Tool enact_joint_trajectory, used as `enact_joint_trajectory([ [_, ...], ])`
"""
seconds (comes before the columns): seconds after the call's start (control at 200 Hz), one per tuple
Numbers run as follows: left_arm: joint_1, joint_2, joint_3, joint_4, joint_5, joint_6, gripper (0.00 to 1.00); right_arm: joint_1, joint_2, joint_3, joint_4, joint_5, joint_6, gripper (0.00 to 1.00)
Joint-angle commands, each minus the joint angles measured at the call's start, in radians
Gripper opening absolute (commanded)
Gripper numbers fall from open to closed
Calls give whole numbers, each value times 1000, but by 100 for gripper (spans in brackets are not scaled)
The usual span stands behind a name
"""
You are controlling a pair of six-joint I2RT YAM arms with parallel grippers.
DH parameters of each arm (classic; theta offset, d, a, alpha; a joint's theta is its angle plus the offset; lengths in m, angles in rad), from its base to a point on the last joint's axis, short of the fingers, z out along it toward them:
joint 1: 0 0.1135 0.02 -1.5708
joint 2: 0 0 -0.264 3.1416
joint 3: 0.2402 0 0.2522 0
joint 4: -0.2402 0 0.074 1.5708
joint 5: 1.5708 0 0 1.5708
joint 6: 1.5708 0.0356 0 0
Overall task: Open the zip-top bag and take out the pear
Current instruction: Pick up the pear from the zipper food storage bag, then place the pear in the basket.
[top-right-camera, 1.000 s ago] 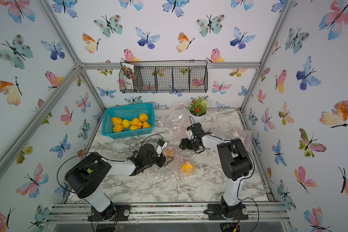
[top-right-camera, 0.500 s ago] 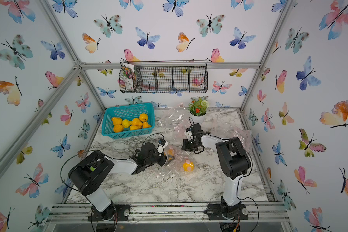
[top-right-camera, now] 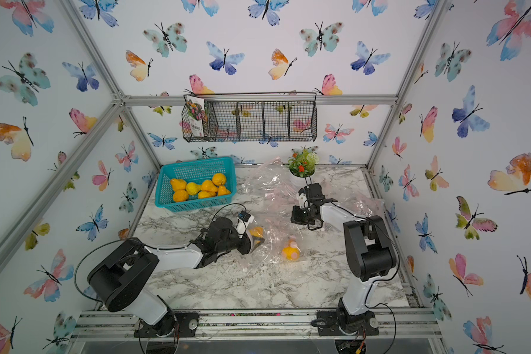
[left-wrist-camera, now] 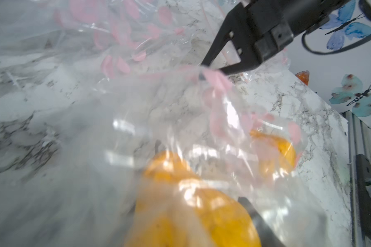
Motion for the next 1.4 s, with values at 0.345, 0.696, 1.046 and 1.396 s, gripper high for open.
enact_joint_trajectory([
  [0.345, 166, -298, -41, -384, -81, -19, 33, -81, -43, -41, -24, 83, -40, 2],
  [0.696, 476, -336, 228, -577, -179, -36, 35, -82, -43, -50, -21, 29, -37, 2],
  [1.046, 689, 100, 730, -810, -246, 19, 36, -80, -48, -30, -50, 4, -52, 3],
  [1.396, 756, 476, 1036, -963, -54, 61, 47, -80, -49, -32, -47, -11, -45, 3],
])
